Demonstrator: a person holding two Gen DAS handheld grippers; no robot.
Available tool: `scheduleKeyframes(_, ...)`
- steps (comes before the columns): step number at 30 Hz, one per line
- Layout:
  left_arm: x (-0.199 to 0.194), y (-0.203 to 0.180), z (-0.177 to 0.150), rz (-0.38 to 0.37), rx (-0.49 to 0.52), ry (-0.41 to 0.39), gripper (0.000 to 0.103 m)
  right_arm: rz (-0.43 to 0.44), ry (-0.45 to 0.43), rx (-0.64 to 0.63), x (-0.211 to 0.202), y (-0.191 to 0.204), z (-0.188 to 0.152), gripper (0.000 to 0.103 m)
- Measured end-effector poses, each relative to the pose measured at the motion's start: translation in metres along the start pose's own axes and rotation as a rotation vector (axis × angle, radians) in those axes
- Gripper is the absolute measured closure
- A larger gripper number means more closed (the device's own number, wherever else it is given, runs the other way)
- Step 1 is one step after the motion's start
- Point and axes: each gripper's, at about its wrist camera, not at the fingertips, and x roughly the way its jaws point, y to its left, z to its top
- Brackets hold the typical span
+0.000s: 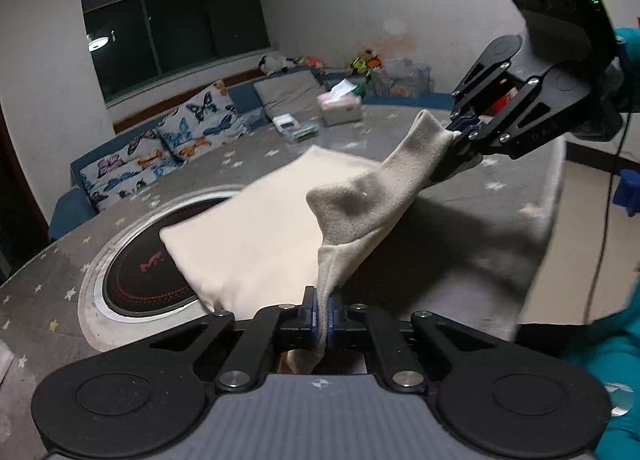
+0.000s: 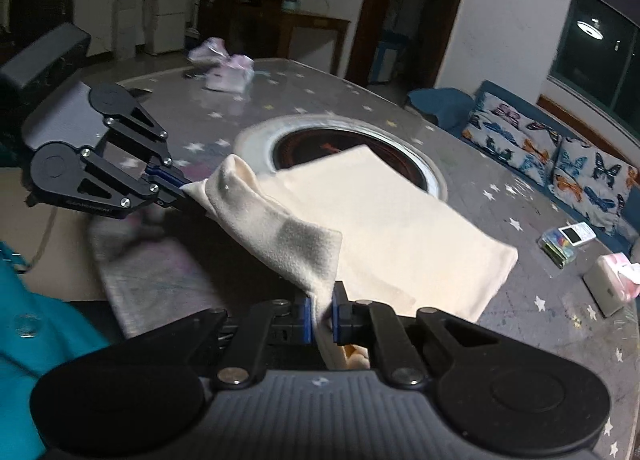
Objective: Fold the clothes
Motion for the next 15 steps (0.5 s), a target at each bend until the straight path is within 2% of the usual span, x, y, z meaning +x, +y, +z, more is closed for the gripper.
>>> scheduleKeyframes(4,-0.039,-0.012,0.003,-0.007,-0.029,-0.03,0.098,0.025,-0.011,-0.031,-0.031,0.021,0.001,0.095)
scheduleKeyframes(7,-0.049,-0.016,0.007,-0.002,-0.022,-0.045,0.098,0.028,-0.009,-0.055,-0.044,0.031,0.004,0.095)
scheduleKeyframes(15,-0.013,0.019,0.038,0.037,-0.049,-0.08,0.098,-0.013,0.006,-0.029,-0.028,-0.002,0.028,0.095)
